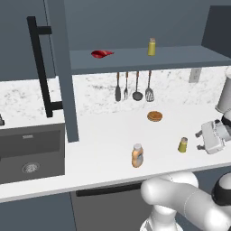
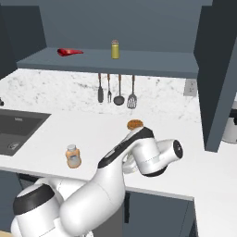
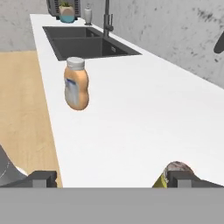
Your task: Put the shaker and condiment bottle from the counter next to their counterparts in the cabinet.
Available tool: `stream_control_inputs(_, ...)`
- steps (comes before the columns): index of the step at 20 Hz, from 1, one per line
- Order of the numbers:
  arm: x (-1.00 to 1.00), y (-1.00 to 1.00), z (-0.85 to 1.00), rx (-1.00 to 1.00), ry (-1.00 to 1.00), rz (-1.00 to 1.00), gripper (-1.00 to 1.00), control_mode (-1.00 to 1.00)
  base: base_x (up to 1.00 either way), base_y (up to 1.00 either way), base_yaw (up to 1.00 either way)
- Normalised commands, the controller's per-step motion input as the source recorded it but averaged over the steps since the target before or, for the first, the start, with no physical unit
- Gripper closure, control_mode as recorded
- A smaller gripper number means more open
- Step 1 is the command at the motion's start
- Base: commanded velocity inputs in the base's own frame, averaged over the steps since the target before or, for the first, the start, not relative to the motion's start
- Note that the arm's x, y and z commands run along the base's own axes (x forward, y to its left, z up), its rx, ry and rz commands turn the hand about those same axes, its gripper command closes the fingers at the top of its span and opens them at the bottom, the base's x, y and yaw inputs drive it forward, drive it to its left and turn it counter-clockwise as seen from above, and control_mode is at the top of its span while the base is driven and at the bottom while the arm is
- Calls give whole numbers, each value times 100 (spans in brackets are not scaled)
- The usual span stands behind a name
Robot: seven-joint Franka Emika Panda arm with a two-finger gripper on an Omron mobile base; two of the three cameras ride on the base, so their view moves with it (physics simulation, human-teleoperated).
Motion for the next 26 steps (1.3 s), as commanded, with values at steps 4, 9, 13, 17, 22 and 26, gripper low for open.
stream_control_inputs(4,0,0,-19,1,0,2,-100,-100,0,0,0)
stream_control_inputs(9,2,-2,-12,10,0,1,-100,-100,0,0,0)
stream_control_inputs(13,14,0,-16,11,4,0,-100,-100,0,0,0)
stream_control_inputs(17,23,-1,-12,8,2,0,-100,-100,0,0,0)
stream_control_inputs(22,24,-9,-9,7,1,0,-100,-100,0,0,0)
stream_control_inputs(26,23,-3,-12,6,1,0,-100,-100,0,0,0)
